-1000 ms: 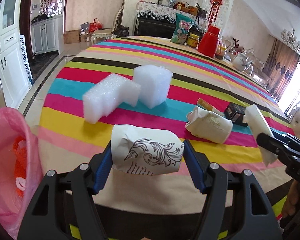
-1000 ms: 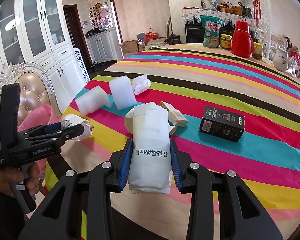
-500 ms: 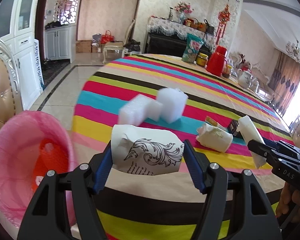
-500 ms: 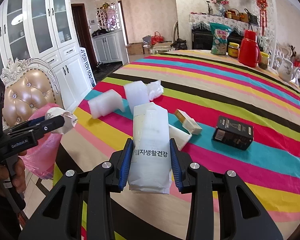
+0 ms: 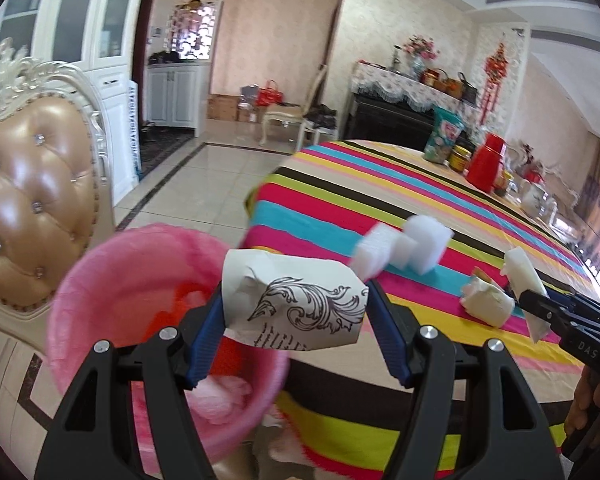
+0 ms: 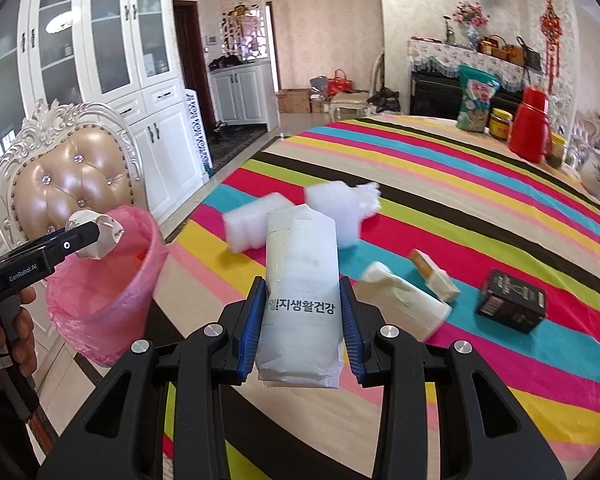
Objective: Collect trash
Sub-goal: 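Carry the packet and paper bag over the pink bin with both tools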
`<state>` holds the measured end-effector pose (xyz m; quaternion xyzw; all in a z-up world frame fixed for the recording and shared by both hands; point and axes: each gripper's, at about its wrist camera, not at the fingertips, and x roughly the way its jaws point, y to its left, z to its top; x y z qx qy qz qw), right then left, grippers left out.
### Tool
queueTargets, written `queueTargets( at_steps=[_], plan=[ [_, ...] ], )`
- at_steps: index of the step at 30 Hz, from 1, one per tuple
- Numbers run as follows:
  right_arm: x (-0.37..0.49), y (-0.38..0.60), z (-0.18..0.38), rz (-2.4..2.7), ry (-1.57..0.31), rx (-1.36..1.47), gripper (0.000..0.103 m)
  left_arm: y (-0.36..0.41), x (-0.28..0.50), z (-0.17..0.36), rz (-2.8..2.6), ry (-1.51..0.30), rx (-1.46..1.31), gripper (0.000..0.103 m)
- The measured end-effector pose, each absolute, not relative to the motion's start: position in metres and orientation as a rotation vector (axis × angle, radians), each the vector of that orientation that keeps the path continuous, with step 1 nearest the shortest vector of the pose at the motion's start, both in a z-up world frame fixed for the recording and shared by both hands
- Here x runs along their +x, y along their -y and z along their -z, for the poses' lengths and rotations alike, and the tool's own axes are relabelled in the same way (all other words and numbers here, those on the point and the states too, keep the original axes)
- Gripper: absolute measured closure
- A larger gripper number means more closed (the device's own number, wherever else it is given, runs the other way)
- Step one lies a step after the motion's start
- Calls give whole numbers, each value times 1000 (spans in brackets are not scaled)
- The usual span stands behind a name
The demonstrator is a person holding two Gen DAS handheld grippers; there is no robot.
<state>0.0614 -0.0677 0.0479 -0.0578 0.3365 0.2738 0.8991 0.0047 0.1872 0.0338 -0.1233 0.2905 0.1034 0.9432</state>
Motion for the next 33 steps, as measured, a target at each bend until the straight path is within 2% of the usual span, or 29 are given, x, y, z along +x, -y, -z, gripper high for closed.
queueTargets(
  at_steps=[15, 33],
  plan=[
    [49, -16, -62, -696, -670, -181, 68, -251, -37, -43, -335, -550, -285, 37],
    [32, -114, -60, -864, -668, -262, 68, -289, -56, -42, -401, -531, -315, 37]
  ],
)
